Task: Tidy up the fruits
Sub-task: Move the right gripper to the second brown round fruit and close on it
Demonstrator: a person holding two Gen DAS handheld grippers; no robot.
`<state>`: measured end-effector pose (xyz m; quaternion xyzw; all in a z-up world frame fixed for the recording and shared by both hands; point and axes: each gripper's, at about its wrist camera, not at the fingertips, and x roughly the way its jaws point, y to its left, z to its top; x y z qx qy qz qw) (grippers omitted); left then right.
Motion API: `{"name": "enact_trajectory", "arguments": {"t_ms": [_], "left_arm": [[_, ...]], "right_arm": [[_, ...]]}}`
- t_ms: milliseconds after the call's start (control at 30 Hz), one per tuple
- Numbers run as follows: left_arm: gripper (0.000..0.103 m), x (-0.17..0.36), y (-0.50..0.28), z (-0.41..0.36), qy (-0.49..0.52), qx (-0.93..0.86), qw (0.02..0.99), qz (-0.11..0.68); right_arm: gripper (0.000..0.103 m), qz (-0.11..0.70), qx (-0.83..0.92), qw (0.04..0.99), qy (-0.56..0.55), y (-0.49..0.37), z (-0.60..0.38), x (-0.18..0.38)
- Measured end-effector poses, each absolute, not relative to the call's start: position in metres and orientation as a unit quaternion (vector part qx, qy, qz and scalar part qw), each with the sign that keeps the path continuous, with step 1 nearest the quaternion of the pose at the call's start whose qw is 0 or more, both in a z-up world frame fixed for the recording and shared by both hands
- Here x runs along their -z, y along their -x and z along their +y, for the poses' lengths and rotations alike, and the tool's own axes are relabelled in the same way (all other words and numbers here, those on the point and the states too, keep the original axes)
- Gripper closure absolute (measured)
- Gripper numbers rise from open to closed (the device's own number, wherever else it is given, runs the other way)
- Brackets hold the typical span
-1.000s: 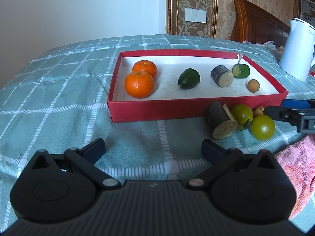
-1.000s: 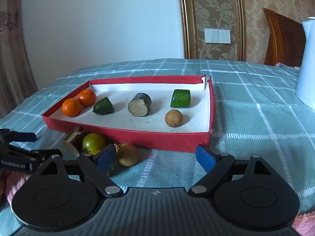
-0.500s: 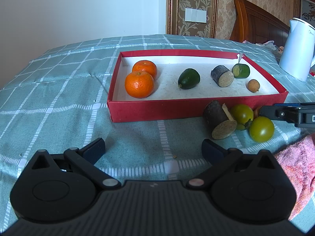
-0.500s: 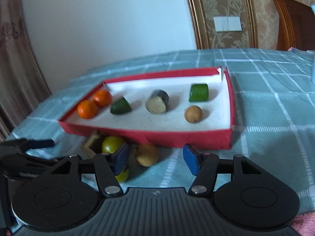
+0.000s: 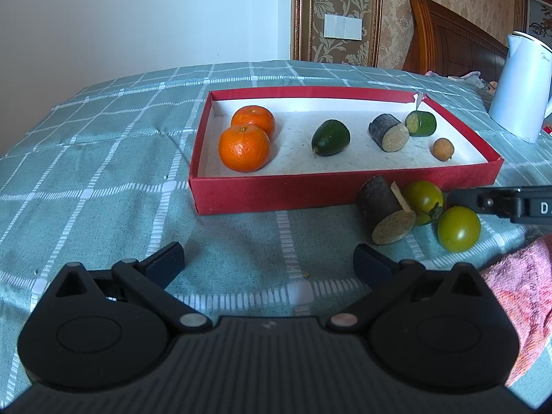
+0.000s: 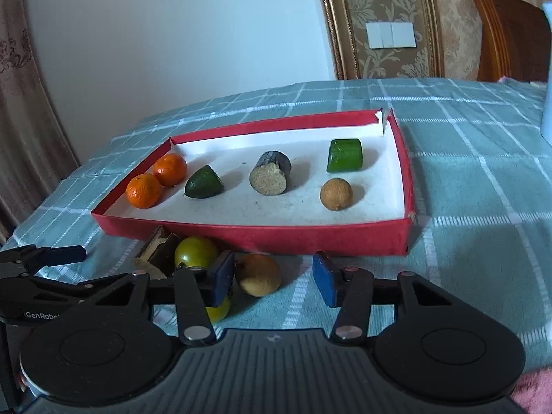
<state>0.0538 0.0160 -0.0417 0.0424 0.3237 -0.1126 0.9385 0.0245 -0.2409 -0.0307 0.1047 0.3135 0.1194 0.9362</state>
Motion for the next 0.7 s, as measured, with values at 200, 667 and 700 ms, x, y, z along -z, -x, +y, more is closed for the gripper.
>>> {"name": "enact_trajectory", "arguments": {"t_ms": [200,667,700], "left_arm": [[0.000,0.042,-0.054,0.016,-0.043,0.113,0.938,0.324],[0.000,0.042,-0.054,0.016,-0.042,0.113,0.938,0.324],[0.000,0.042,-0.054,0.016,-0.042,0.113,0.939,0.324]], "right_arm": [[0.057,0.308,-0.111,0.942,-0.070,-0.026,-0.228,0.032],[0.075,0.288,-0.117,0.947,-0.077,-0.011,-0.229,0.030],[0.075,0.282,-0.115,0.949,-0.076,-0.009,-0.230,0.027]]}}
